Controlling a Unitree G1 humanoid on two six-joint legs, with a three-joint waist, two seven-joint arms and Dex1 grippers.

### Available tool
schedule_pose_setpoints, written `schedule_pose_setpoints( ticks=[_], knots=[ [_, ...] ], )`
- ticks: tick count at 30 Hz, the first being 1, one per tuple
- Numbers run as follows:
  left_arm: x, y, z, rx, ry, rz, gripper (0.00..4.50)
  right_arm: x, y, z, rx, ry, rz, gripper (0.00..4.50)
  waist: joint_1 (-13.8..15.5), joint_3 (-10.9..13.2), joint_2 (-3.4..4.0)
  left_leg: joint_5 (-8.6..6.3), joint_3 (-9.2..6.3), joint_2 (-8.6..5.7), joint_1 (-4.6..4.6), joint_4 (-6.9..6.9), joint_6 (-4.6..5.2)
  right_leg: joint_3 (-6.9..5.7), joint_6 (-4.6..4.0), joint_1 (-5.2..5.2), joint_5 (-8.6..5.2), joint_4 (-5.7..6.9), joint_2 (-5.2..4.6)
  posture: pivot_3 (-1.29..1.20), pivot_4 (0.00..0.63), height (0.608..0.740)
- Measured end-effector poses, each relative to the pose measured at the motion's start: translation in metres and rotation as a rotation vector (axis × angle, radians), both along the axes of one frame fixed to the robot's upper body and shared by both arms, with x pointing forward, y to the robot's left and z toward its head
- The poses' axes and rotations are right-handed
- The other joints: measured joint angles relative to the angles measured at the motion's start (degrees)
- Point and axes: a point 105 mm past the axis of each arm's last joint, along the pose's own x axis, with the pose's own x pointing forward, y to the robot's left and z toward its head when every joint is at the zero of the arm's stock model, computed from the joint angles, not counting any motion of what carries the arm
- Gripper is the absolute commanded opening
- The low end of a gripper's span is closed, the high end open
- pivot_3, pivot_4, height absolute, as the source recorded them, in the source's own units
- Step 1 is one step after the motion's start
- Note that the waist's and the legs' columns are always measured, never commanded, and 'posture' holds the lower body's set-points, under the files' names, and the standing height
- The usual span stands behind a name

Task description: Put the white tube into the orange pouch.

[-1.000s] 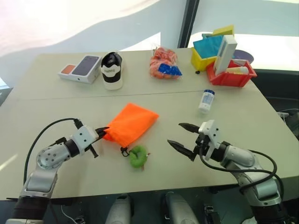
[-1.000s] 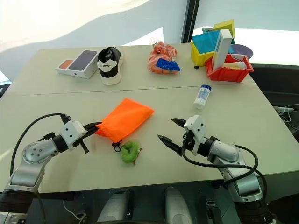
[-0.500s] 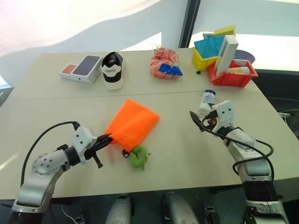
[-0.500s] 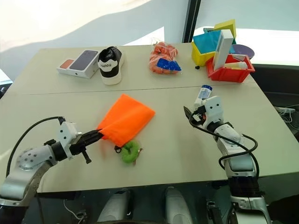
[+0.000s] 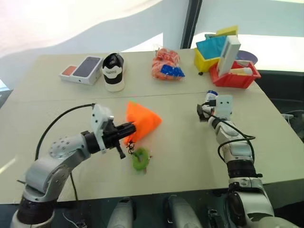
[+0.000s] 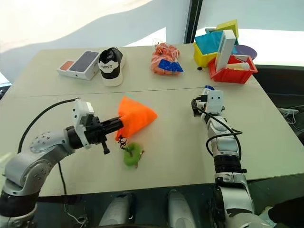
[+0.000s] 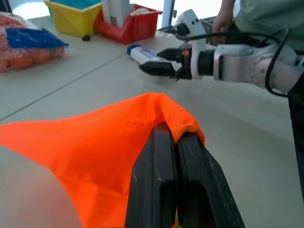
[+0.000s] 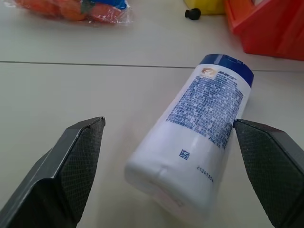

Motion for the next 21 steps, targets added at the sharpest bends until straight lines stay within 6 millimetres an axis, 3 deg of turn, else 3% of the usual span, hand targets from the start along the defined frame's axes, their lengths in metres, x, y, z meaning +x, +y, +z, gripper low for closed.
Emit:
schedule_pose_setpoints(
  ticks=[5, 9, 12, 18, 21],
  knots=[
    [0.016, -0.007, 0.002, -0.026, -0.008, 0.03, 0.03, 0.003, -0.006, -0.01, 0.033, 0.021, -0.074, 4.5, -0.2, 0.0, 0.01, 0.0, -0.01, 0.01, 0.03, -0.06, 0.0, 0.01, 0.0, -0.03, 0.0, 0.05, 0.05, 0.0, 0.15, 0.74],
    [0.03, 0.002, -0.001, -0.071, 0.027, 0.087, 0.03, 0.003, -0.009, -0.011, 0.044, 0.008, -0.097, 4.5, -0.2, 0.0, 0.02, 0.0, -0.01, 0.01, 0.0, -0.07, 0.0, 0.0, 0.01, -0.06, 0.0, 0.04, 0.05, 0.0, 0.15, 0.74],
    [0.028, 0.013, -0.003, -0.075, 0.044, 0.09, 0.03, 0.004, -0.009, -0.006, 0.055, -0.013, -0.094, 4.5, -0.4, 0.0, 0.02, 0.0, -0.01, 0.02, 0.01, -0.1, 0.0, 0.0, 0.02, -0.06, 0.0, 0.04, 0.04, 0.0, 0.15, 0.74],
    [0.016, 0.023, -0.022, -0.066, 0.143, 0.059, 0.0, 0.005, -0.007, -0.004, 0.071, -0.035, -0.085, 1.81, -0.9, 0.0, 0.02, 0.0, -0.03, 0.01, 0.0, -0.06, 0.0, 0.0, 0.0, -0.04, -0.01, 0.04, 0.01, 0.0, 0.15, 0.74],
    [0.014, 0.023, -0.023, -0.068, 0.155, 0.051, 0.0, 0.005, -0.006, -0.004, 0.071, -0.034, -0.075, 1.7, -1.1, 0.0, 0.02, 0.0, -0.03, 0.01, 0.0, -0.04, 0.01, 0.0, -0.03, -0.03, -0.02, 0.04, 0.02, 0.0, 0.15, 0.74]
  ],
)
